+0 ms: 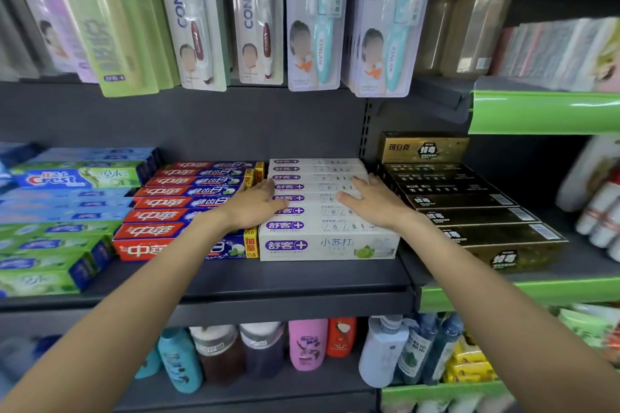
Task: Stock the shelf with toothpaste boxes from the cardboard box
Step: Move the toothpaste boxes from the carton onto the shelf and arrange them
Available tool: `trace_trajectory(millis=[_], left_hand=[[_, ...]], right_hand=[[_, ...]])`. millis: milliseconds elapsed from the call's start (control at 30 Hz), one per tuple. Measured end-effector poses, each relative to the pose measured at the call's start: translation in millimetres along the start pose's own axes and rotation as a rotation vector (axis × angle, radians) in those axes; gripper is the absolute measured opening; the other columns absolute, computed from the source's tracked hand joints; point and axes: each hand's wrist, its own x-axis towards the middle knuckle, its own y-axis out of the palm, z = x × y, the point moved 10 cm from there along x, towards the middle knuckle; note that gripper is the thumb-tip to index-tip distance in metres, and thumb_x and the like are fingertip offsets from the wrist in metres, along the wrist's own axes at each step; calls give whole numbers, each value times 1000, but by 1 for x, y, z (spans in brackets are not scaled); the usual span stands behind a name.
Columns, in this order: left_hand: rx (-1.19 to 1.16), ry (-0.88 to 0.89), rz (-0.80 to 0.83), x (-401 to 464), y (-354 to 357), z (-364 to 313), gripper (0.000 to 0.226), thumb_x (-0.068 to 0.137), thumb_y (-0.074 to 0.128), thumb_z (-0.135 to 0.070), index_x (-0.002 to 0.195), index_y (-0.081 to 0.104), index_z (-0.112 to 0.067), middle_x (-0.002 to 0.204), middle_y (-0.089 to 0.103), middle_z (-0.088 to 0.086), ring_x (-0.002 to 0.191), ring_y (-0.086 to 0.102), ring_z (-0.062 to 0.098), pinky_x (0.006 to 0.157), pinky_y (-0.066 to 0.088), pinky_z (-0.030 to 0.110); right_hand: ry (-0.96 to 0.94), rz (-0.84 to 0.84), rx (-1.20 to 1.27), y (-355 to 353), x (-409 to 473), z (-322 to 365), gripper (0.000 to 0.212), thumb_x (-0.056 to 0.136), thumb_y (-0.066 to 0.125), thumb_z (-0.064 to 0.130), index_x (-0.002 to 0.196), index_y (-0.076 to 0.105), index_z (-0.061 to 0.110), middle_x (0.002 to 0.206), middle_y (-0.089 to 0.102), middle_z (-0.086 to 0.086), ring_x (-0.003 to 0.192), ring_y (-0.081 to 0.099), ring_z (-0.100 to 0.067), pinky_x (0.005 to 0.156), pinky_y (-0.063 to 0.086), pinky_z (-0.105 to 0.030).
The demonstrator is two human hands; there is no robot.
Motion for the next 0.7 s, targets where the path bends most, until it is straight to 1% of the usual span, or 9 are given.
trace_trajectory(millis=[133,233,333,433,533,567,633,700], left_hand=[[34,9,-19,4,2,2,62,100,26,-42,151,4,-15,159,6,3,146,7,18,117,2,35],[65,8,-32,4,3,1,61,100,23,-43,151,3,-15,159,5,4,146,4,18,117,1,35],[69,16,-49,5,4,3,61,100,22,-43,151,3,-15,159,5,5,146,4,18,117,0,35],[96,18,-70,7,3,5,62,100,21,-45,151,5,-14,159,6,6,146,4,20,117,-1,36],[175,45,-131,6,-3,3,63,99,22,-49,151,12,-14,158,9,12,146,4,27,117,1,40],[188,70,-186,3,-10,0,65,98,21,-52,150,17,-14,157,12,13,145,7,29,117,3,41],[128,135,-286,-9,-27,-4,74,92,19,-64,148,26,-16,155,23,12,143,20,29,118,12,45],[13,186,-288,-24,-35,-3,92,77,17,-82,147,28,-22,153,31,5,139,32,23,116,20,47]], right_hand=[[-6,32,-13,1,0,3,80,90,29,67,152,9,21,160,-4,-6,147,-4,-22,119,8,-39],[3,59,18,1,2,3,75,93,25,64,152,4,22,159,-10,-5,146,-11,-20,118,2,-38],[1,66,15,1,3,4,73,95,24,61,152,2,22,159,-10,-4,146,-13,-18,117,0,-37],[-8,44,6,0,3,4,72,96,24,60,152,5,21,159,-8,-3,146,-11,-19,117,1,-38],[-53,-77,-22,-15,-5,12,65,98,21,56,151,15,19,160,0,-3,147,-5,-22,117,4,-39],[-69,-131,-25,-24,-12,14,64,98,20,56,151,18,20,160,3,-2,147,-2,-22,117,5,-39],[-118,-199,-6,-38,-34,18,64,96,19,59,150,21,24,160,6,-1,147,3,-20,117,8,-38],[-177,-210,14,-42,-59,16,72,90,25,66,151,20,27,160,6,0,146,6,-20,117,12,-39]])
